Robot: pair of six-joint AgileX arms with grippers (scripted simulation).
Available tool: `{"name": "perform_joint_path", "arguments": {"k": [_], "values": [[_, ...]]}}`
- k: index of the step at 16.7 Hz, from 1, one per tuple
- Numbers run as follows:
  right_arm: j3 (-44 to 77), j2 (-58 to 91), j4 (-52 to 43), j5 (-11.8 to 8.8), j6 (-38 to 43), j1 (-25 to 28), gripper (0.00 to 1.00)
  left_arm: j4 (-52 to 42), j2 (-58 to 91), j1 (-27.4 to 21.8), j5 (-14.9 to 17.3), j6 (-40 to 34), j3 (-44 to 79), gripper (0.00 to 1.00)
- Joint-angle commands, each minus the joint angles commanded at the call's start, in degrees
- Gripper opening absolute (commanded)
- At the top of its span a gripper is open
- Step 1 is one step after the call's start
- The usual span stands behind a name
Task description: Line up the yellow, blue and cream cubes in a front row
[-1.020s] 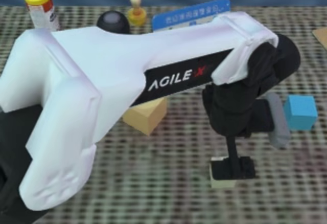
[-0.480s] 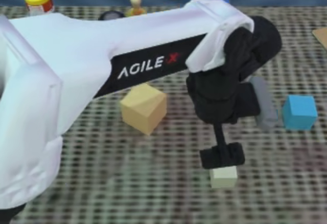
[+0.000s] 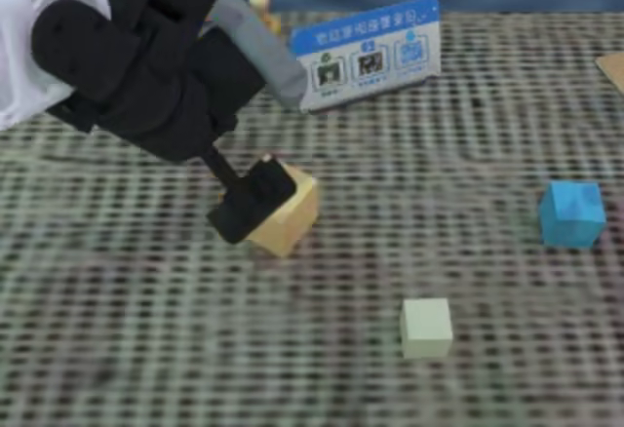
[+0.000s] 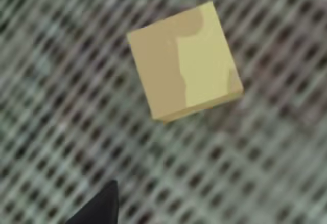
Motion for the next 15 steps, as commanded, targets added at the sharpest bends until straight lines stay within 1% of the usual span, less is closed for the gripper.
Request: {"name": "perform_joint_path", "arguments": {"k": [5, 8, 11, 15], "values": [[21.31, 32.39, -15.75, 0.08, 2.93, 1.93, 1.00, 16.19, -33.62, 14.04, -0.18, -8.80, -29.26, 1.00], [33.14, 48.41, -24.21, 0.13, 4.60, 2.97, 1.00, 25.75, -52.71, 21.51, -0.10, -13.56, -45.45, 1.00], [43.42, 61.11, -30.83, 0.14, 5.98, 3.83, 1.00, 34.17, -68.35, 27.34, 0.09, -17.38, -58.23, 1.00], [53.76, 73.48, -36.73, 0.11, 7.29, 4.68, 1.00, 43.01, -81.84, 32.57, 0.40, -20.96, -68.59, 1.00]]}}
